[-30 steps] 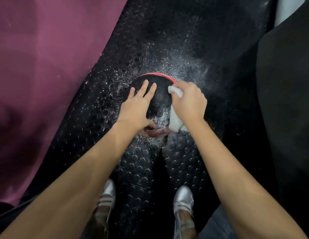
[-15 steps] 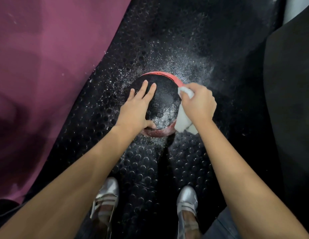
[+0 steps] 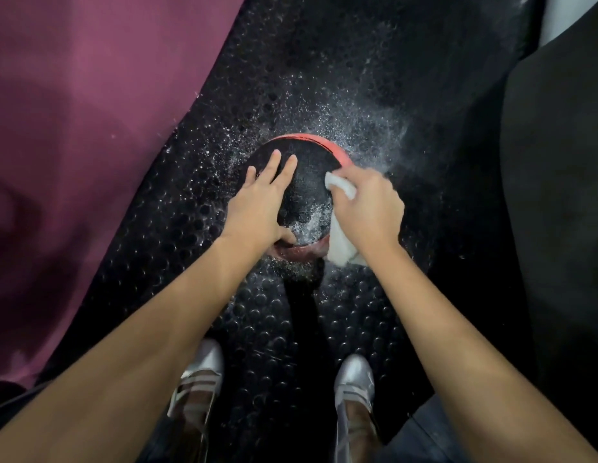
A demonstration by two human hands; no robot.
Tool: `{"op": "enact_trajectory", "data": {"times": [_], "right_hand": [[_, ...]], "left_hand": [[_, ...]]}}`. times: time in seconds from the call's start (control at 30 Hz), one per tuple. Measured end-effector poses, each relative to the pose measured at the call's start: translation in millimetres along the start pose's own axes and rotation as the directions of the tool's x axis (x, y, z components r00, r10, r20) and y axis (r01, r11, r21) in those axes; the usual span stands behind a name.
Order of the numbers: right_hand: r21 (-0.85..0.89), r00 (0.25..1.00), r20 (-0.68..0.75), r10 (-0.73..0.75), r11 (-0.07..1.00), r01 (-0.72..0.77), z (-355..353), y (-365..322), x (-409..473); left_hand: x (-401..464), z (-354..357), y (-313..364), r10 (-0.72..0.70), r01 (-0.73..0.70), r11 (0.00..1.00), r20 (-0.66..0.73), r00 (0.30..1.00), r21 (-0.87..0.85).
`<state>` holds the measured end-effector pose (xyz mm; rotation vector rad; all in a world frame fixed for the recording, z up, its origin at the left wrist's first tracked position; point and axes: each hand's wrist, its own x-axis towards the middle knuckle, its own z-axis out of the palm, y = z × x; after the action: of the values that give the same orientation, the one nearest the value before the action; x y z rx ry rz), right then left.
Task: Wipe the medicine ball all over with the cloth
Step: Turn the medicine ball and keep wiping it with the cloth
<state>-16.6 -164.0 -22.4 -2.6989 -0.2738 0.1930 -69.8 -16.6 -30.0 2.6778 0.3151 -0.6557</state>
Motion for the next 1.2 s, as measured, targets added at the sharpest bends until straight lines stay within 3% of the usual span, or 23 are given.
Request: {"op": "enact_trajectory", "data": {"times": [0.17,0.33,0.5,0.63,0.8,0.97,1.13,1.2], "right_hand": [[-0.020,0.993,-0.040,0.115,0.993,-0.116,-2,9,13],[-0.028,0.997,-0.070,-0.040,0.999,0.038,3,-1,-15],[-0.054,0.992,-0.076,0.099,0.993,-0.104,-2,11,4],[-0.007,0.994,-0.107,-0.007,1.000,0.006,7,1,-17],[-0.005,0.985,-0.118,0.127,0.992,-0.129,4,14,-6],[0.030,0.993,-0.117,0.030,0.999,-0.027,9,5,-21],[0.045,0.974,-0.109,0.197,0.980,-0.193,4,19,-3],[0.030,0.982,-0.110,0.154,0.988,-0.152,5,8,-2]], "left_hand": [[-4,3,8,0.019,-0.018,0.998,-0.023,1.000,0.052],[-2,5,12,-0.003,0.004,1.000,-0.038,0.999,0.027],[-2,4,15,0.015,-0.014,0.998,-0.027,1.000,0.059],[-2,5,17,-0.020,0.020,0.999,-0.026,0.999,0.028],[-1,4,17,-0.003,0.005,0.998,-0.028,1.000,0.070],[1,2,15,-0.021,0.022,0.999,-0.022,1.000,0.038],[-1,5,15,0.003,-0.001,0.998,-0.036,0.999,0.065],[0,3,15,-0.006,0.008,0.999,-0.028,1.000,0.047]]}}
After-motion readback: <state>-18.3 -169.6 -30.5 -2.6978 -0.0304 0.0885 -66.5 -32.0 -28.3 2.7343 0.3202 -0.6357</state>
